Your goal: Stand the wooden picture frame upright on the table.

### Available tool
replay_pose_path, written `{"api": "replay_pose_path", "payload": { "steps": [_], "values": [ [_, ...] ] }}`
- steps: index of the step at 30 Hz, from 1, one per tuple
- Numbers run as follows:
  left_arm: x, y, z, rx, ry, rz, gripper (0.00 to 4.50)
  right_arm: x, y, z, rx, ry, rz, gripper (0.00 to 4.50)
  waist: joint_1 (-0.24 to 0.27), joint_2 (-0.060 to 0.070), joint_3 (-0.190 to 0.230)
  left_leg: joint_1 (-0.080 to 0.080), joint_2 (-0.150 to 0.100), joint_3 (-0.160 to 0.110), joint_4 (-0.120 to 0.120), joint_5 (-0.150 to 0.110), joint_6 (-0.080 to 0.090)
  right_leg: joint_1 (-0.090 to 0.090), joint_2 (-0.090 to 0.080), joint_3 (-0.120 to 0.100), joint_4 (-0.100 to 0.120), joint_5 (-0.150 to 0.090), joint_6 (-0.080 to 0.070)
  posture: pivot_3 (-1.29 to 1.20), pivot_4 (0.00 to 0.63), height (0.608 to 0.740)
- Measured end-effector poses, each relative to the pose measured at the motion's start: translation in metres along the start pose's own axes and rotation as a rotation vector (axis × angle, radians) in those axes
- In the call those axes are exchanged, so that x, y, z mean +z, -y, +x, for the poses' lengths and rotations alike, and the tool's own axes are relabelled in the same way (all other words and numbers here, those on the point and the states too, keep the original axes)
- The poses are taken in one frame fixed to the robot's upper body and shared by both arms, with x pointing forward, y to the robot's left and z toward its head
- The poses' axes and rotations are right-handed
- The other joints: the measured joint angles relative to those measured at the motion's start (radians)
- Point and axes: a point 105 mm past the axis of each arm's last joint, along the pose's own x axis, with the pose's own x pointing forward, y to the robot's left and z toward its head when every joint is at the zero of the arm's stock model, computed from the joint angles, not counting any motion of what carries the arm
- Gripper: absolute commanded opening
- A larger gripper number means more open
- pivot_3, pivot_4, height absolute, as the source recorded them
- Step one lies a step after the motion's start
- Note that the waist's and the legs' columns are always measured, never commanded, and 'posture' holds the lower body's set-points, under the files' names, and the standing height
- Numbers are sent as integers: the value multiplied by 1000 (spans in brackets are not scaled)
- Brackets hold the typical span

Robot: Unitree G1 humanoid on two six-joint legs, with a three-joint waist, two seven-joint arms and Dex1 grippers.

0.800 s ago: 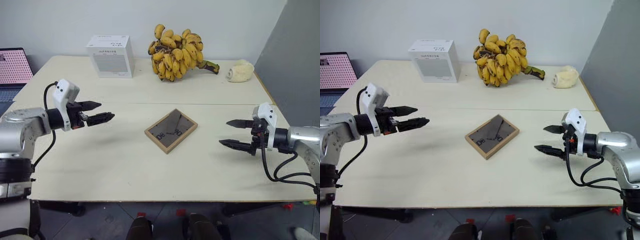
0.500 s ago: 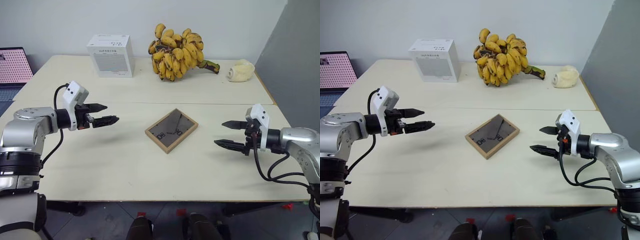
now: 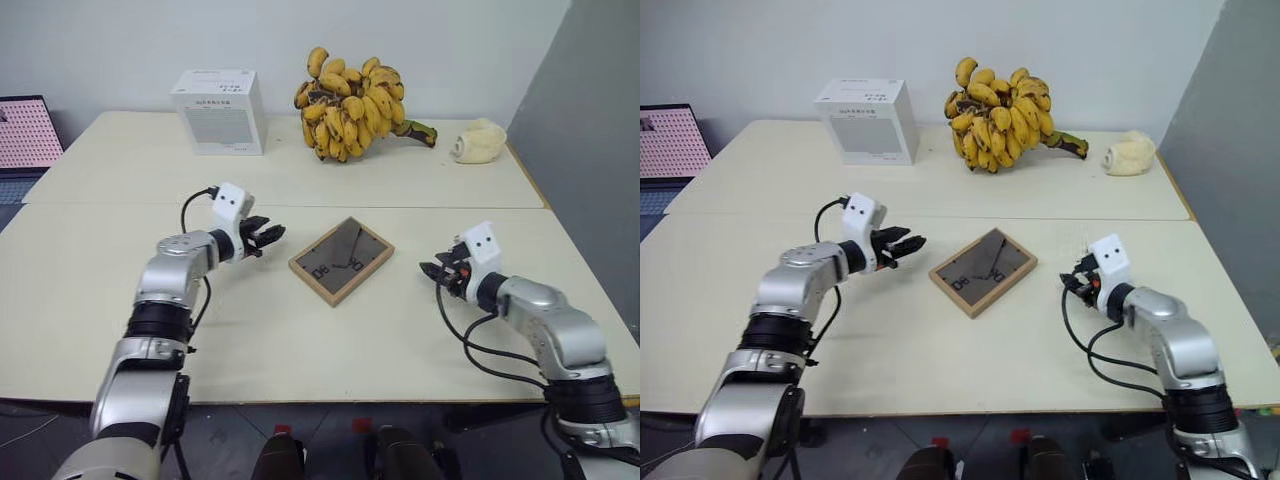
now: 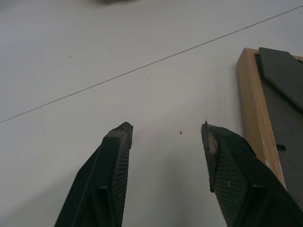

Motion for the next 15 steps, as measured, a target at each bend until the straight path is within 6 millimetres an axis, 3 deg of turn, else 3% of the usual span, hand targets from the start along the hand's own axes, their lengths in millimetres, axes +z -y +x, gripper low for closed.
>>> {"api": "replay_pose_path", "payload": {
  "steps": [5, 6, 11, 15],
  "values": [
    [-22, 19, 18, -28, -84, 12, 602, -9, -7, 20, -49, -37, 11, 51, -3, 0, 0, 0, 0, 1, 0, 0, 0, -1, 0, 1, 0, 0, 0, 0, 150, 740],
    [-24, 20, 18, -38, -95, 6, 386, -9, -7, 23, -55, -35, 16, 0, -3, 0, 0, 0, 0, 1, 0, 0, 0, -1, 0, 1, 0, 0, -1, 0, 150, 740],
    [-28, 41, 7, -147, -147, 24, 386, 10, -35, 50, 11, 20, 25, 0, -8, 0, 0, 1, 1, 1, -1, 0, 0, -1, 1, 1, 1, 3, -5, 0, 150, 740],
    [-35, 49, -15, -183, -182, -1, 386, 20, -52, 59, 58, 46, 27, 0, -7, 0, 0, 1, 1, 2, -1, 0, 0, -1, 1, 3, 1, 3, -5, 0, 150, 740]
  ]
}}
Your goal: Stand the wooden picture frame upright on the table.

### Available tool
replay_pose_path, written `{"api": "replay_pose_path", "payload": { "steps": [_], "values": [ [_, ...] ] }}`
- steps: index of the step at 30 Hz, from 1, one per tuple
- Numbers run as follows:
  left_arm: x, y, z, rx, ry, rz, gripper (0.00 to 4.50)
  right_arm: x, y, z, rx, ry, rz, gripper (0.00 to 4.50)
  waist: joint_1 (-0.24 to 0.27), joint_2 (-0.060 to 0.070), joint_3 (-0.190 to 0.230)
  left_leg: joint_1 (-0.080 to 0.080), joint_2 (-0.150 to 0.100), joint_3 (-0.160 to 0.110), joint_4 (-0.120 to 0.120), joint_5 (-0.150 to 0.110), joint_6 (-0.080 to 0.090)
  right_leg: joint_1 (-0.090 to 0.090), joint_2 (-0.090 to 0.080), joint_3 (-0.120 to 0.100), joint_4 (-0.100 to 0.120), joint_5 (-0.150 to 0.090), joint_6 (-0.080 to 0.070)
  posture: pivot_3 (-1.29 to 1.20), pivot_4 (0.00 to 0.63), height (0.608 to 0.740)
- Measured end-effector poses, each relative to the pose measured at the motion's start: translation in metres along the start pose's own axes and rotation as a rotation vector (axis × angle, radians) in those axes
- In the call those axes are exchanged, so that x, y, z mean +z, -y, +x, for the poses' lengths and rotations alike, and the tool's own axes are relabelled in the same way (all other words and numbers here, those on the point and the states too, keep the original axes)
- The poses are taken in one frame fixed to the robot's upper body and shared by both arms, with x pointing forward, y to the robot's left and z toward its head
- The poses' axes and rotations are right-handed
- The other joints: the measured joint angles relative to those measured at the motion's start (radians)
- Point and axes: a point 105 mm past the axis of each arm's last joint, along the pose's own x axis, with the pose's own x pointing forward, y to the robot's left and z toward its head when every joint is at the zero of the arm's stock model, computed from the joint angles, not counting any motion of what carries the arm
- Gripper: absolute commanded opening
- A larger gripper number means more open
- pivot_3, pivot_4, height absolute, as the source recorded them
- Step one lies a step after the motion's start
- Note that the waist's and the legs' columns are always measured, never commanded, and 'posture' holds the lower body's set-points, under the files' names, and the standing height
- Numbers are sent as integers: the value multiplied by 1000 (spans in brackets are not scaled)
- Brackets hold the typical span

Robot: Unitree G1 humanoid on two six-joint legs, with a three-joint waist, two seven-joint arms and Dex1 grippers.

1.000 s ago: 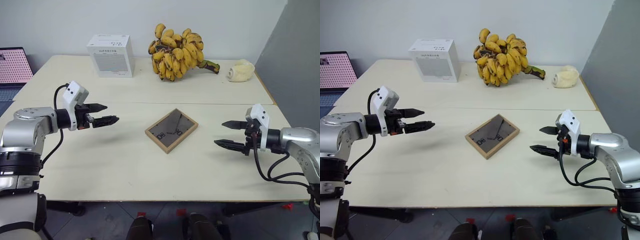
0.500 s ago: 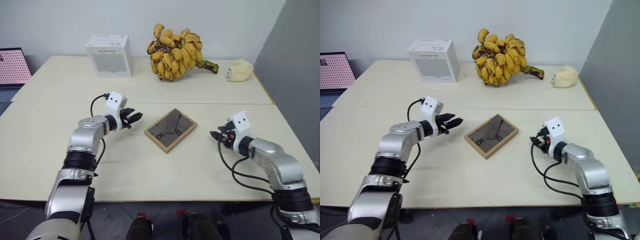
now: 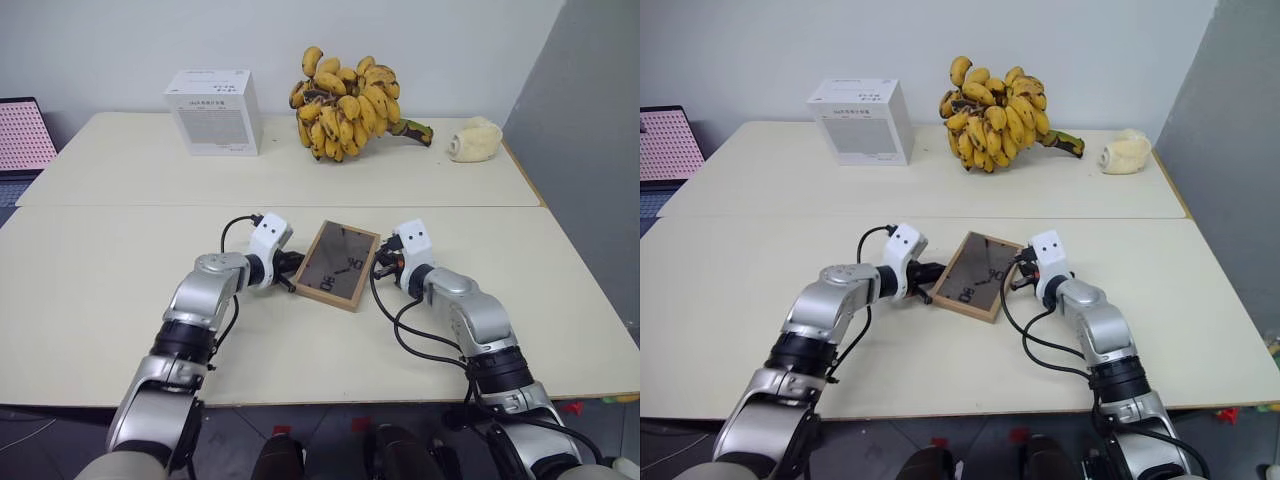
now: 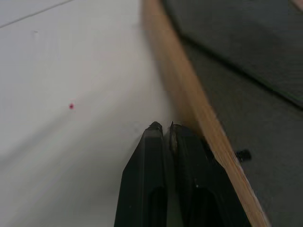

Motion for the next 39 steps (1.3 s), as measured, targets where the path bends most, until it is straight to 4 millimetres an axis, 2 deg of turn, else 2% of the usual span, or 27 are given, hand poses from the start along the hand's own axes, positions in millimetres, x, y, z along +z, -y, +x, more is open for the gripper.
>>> {"api": "replay_pose_path", "payload": {
  "steps": [5, 9, 13, 15, 17, 20, 22, 25, 26, 28, 34, 39],
  "values": [
    [-25, 24, -36, -29, -45, -56, 386, 7, -25, 5, 101, 10, -49, 0, 3, 0, 0, 1, 0, 3, 0, 0, 0, 0, 0, 8, 0, -1, 1, 0, 150, 740],
    [-37, 22, -56, 41, -63, -83, 386, 3, -40, 2, 176, -3, -80, 0, -1, -1, -1, 2, 1, 3, 0, 0, 0, -1, 1, 9, 0, -1, 3, 0, 150, 740],
    [-48, 14, -75, 102, -86, -72, 386, -10, -28, 0, 154, -48, -119, 0, -2, -1, -1, 2, 1, 3, 0, 0, 0, -1, 1, 9, 0, -1, 4, 0, 150, 740],
    [-57, 13, -89, 99, -98, -89, 729, -12, -15, -5, 138, -47, -135, 0, -5, -2, -1, 3, 1, 5, 0, 0, 0, -1, 1, 11, 0, -1, 4, 0, 150, 740],
    [-65, 13, -106, 73, -99, -163, 1117, -17, 7, -15, 102, -51, -133, 0, -6, -2, -1, 3, 1, 5, -1, 0, 0, -1, 1, 11, 0, -1, 4, 0, 150, 740],
    [-68, 17, -116, 4, -80, -330, 1684, -19, 11, -19, 121, -48, -141, 0, -12, -2, -1, 3, 2, 4, 0, 0, 0, -1, 2, 10, 0, -1, 4, 0, 150, 740],
    [-68, 24, -125, -101, -67, -519, 2058, -24, 9, -20, 156, -51, -165, 0, -15, -2, -1, 3, 2, 3, 0, 0, 0, -1, 3, 9, 1, -1, 4, 0, 150, 740],
    [-53, 14, -138, -180, 3, -753, 2782, -27, 14, -18, 157, -46, -179, 0, -17, -3, -2, 3, 2, 2, 0, 0, 0, -1, 3, 8, 1, 0, 4, 0, 150, 740],
    [-51, 11, -141, -185, 15, -783, 2846, -26, 14, -17, 157, -43, -181, 0, -17, -3, -2, 3, 2, 2, 1, 0, 0, -1, 3, 9, 1, 0, 5, 0, 150, 740],
    [-50, 10, -140, -201, 13, -827, 3288, -25, 14, -15, 157, -34, -187, 0, -19, -3, -2, 3, 1, 4, 1, 0, 0, -1, 3, 11, 1, 1, 5, 0, 150, 740],
    [-48, 17, -122, -253, 4, -886, 4467, -23, 1, -8, 192, -17, -204, 0, -18, -3, -2, 3, 1, 4, 0, 0, 0, -1, 3, 12, 0, 1, 5, 0, 150, 740],
    [-43, 26, -92, -311, 24, -921, 4486, -22, -12, -4, 221, -10, -204, 0, -14, -4, -3, 3, 1, 4, 0, 0, 0, -1, 2, 11, 1, 1, 5, 0, 150, 740]
  ]
}}
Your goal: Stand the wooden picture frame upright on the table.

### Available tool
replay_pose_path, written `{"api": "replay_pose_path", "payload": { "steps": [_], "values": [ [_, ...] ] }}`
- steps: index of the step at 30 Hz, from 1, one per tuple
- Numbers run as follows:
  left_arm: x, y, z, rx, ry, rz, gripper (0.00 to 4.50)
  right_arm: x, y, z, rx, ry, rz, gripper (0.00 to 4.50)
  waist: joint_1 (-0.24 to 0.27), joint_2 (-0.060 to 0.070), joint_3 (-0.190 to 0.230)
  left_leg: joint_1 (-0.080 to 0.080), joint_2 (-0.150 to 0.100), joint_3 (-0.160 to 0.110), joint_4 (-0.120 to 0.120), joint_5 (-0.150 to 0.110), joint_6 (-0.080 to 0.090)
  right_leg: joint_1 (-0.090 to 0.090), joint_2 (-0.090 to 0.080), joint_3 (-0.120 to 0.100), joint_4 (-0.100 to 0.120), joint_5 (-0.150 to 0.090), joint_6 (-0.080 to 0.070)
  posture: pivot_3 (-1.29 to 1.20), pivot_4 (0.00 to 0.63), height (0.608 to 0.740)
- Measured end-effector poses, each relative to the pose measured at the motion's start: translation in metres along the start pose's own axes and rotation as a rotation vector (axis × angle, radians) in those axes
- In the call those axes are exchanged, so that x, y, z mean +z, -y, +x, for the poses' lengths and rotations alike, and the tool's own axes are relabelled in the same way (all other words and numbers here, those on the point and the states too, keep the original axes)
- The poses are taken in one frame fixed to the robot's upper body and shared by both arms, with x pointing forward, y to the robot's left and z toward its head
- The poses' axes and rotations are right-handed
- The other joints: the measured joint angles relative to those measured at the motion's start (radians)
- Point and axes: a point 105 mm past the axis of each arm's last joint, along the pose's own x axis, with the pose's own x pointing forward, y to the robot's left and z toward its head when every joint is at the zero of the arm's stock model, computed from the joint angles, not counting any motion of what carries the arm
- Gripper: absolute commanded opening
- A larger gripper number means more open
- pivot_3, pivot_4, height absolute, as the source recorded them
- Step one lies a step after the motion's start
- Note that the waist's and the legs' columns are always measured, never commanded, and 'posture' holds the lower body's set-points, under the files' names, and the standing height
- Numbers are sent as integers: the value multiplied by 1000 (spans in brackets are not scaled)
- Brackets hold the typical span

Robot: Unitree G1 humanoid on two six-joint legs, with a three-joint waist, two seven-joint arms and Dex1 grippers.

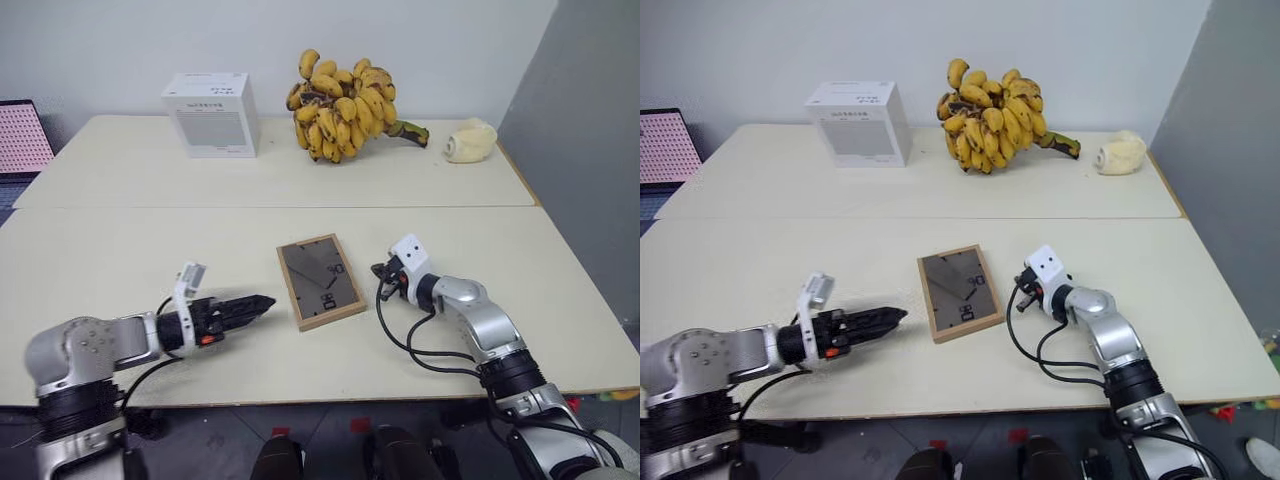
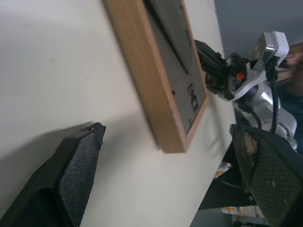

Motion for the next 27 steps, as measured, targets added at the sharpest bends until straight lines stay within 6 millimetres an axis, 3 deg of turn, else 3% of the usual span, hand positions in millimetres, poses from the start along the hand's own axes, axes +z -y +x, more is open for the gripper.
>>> {"api": "replay_pose_path", "payload": {
  "steps": [8, 14, 24, 27],
  "values": [
    [3, 0, 32, -53, 47, 18, 4486, 11, -26, 15, 25, 38, -4, 0, 17, 1, -1, 3, -1, 0, 1, 0, 0, 3, -1, 0, 0, 1, 1, 0, 150, 740],
    [-6, 12, 50, -105, 16, 29, 4486, 15, -36, 20, 39, 50, 10, 0, 23, 1, -2, 2, -2, 0, 1, 1, 1, 4, -1, 1, -2, 2, 2, 0, 150, 740],
    [-11, 16, 55, -130, 2, 17, 4486, 12, -37, 17, 22, 31, 53, 0, 21, 1, -2, 1, -2, 0, 0, 0, 1, 4, -1, 0, -4, 2, 2, 0, 150, 740],
    [-13, 17, 53, -134, 0, 9, 4040, 8, -35, 15, 17, 20, 55, 0, 19, 1, -2, 1, -2, 0, 0, 0, 1, 3, -1, 1, -4, 2, 2, 0, 150, 740]
  ]
}}
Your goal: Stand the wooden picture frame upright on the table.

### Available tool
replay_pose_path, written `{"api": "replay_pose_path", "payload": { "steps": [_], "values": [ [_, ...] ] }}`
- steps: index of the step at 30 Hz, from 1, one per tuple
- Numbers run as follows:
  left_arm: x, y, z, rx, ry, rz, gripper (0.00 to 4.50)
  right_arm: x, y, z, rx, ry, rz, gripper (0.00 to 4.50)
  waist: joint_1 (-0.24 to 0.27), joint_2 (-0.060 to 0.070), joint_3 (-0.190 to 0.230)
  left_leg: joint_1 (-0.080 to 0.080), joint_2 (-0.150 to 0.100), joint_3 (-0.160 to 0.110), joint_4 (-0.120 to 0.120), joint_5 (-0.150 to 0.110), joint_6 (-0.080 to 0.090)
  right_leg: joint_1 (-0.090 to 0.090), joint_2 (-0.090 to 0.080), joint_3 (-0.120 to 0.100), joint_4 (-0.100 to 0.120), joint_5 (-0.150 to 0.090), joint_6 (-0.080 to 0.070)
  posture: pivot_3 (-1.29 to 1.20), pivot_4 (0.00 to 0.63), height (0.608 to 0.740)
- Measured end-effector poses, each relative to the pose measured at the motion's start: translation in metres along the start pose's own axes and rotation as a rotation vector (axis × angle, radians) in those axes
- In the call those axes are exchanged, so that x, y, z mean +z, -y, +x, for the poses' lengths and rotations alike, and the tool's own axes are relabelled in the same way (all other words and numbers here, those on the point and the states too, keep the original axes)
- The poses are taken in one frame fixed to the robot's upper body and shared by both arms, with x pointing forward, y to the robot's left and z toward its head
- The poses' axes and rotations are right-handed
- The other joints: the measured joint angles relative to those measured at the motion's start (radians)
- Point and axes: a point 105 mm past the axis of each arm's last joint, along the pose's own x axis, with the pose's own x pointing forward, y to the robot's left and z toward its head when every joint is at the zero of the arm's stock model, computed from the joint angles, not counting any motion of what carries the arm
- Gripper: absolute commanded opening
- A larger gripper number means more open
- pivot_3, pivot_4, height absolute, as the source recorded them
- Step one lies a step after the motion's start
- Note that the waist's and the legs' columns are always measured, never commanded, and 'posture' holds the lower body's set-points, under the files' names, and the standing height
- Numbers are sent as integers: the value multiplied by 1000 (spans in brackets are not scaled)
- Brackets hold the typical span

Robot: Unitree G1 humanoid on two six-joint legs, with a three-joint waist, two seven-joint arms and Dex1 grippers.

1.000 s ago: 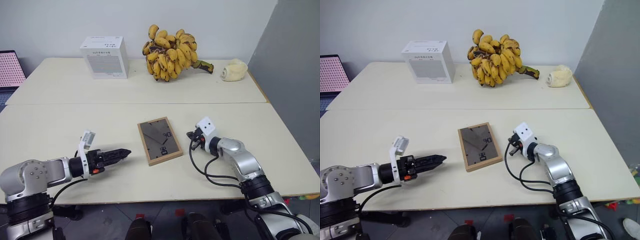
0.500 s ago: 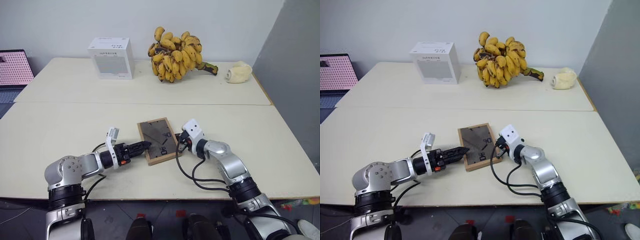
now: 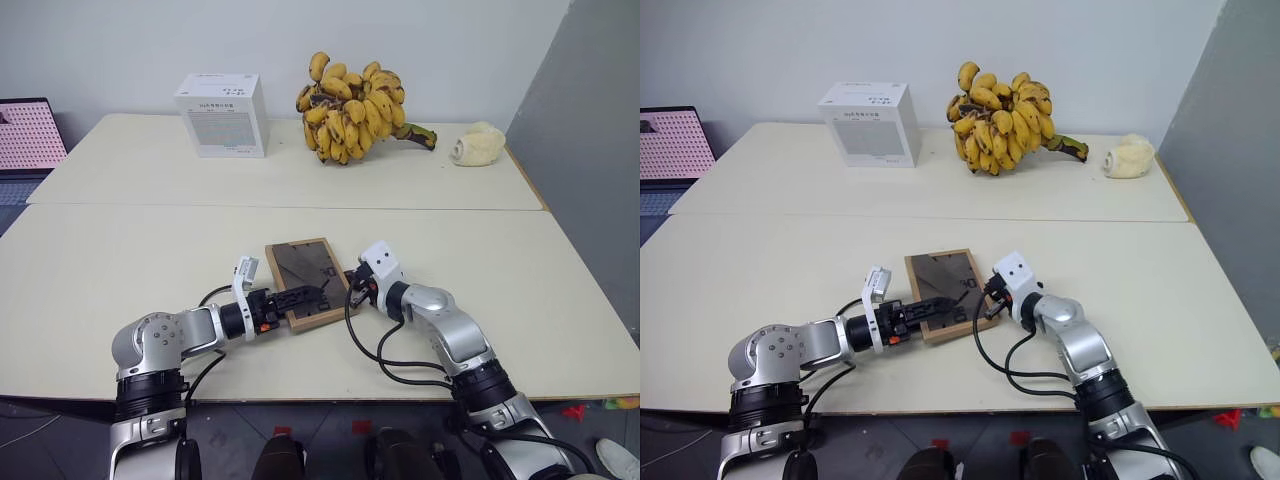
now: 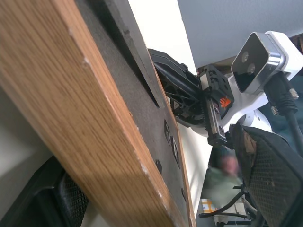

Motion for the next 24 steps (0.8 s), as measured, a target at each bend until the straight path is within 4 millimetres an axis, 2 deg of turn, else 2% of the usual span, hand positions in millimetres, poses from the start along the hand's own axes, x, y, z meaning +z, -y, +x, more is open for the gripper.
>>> {"api": "replay_pose_path", "payload": {
  "steps": [4, 8, 13, 16, 19, 21, 24],
  "values": [
    [-4, -5, -9, 32, 7, -21, 3224, -3, 9, -3, -28, -8, 8, 0, -3, 0, 0, 0, 1, 0, -1, 0, 0, 0, 1, 0, -1, 0, 0, 0, 150, 740],
    [-12, -6, -26, 58, 28, -51, 2316, -4, 13, -3, -38, -2, 19, 0, -18, 0, 0, -1, 2, 0, -2, 0, 0, -1, 1, 1, -2, 0, 0, 0, 150, 740],
    [-4, 0, -34, 64, 90, -36, 1333, -4, 15, -3, -42, 1, 27, 0, -18, 0, 0, -1, 1, 0, -1, 0, 0, -1, 1, 1, -2, 0, 1, 0, 150, 740],
    [1, 2, -31, 84, 90, -28, 1297, -2, 21, -7, -38, -1, 39, 0, -16, 0, 0, -2, 1, 0, 0, 0, 0, -1, 1, 0, -2, 1, 1, 0, 150, 740],
    [14, 10, -30, 87, 106, 3, 1297, 14, 41, -16, -61, 22, 28, 0, -13, -1, 0, -2, 1, 0, 0, 0, 0, -1, 1, 0, -2, 2, 1, 0, 150, 740],
    [23, 20, -30, 64, 108, 35, 1297, 33, 53, -24, -53, 59, 39, 0, -13, -1, 1, -2, 1, 0, -1, 0, 0, -1, 1, 0, -4, 2, 1, 0, 150, 740],
    [36, 30, -32, 62, 104, 90, 1297, 63, 56, -37, 34, 121, 55, 421, -13, -1, 1, -4, 1, 0, -3, 0, 0, -3, 2, 0, -6, 1, 1, 0, 150, 740]
  ]
}}
